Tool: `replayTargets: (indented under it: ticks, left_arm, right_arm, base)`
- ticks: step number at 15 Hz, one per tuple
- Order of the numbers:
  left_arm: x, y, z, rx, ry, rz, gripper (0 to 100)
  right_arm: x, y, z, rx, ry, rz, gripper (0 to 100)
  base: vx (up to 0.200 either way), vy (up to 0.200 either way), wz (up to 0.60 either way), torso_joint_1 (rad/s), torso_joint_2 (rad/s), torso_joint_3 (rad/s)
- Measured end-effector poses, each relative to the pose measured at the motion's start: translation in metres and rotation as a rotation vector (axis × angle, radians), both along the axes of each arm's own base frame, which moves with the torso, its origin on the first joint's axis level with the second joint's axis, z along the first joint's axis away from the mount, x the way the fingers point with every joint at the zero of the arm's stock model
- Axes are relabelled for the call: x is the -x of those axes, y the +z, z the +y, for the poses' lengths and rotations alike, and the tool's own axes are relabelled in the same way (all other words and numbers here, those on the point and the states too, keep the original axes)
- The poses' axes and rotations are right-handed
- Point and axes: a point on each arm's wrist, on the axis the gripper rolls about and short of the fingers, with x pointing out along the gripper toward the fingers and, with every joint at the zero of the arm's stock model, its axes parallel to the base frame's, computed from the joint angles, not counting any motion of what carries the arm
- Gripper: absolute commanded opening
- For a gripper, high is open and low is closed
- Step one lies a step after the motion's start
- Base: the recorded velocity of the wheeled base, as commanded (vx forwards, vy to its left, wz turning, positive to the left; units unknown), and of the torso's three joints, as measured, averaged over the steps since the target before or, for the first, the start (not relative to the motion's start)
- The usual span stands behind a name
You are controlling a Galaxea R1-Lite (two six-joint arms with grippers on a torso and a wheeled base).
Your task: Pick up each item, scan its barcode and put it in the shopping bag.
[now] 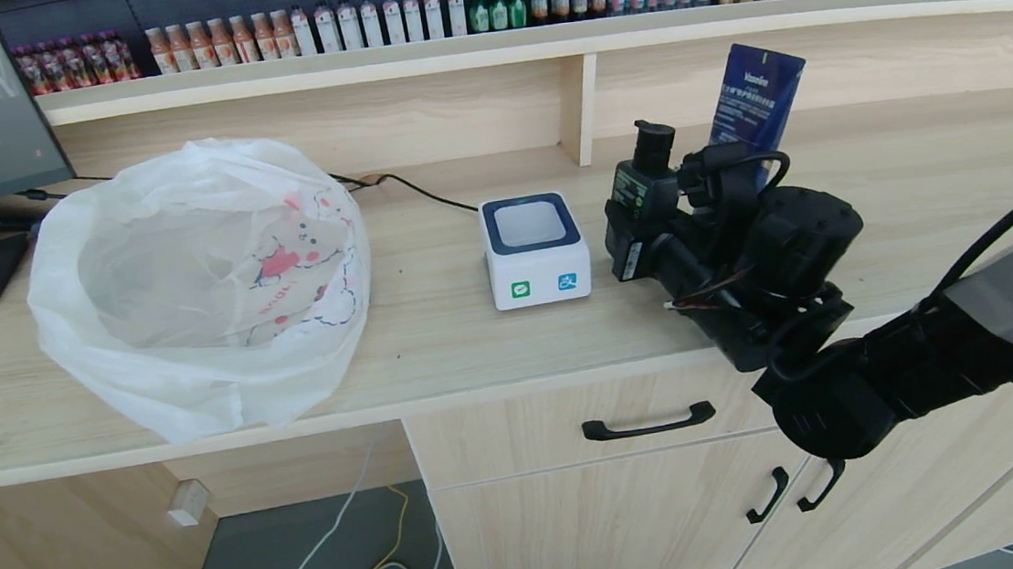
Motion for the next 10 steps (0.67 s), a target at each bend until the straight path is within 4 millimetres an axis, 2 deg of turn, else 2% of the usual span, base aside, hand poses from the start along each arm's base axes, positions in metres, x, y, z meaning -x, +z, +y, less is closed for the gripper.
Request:
replayTargets:
  ticks: [6,8,10]
  left_arm:
    - [0.0,0.0,0.0,0.0,0.0,0.0,100]
    - [0.0,0.0,0.0,0.0,-0.001,0.0,100]
    - [0.0,0.0,0.0,0.0,0.0,0.0,100]
  right_arm:
    - [0.029,0.03,0.002,-0.024,0.002,-0.056,0]
    - [0.047,0.04,0.003,-0.035,0.021,-0.068,0]
    - [0.067,0.04,-0.001,-0.054,0.035,-0.065,0]
  base:
    - [0.0,0.0,0.0,0.0,0.0,0.0]
    - [0.0,0.0,0.0,0.0,0.0,0.0]
    - [0.0,0.0,0.0,0.0,0.0,0.0]
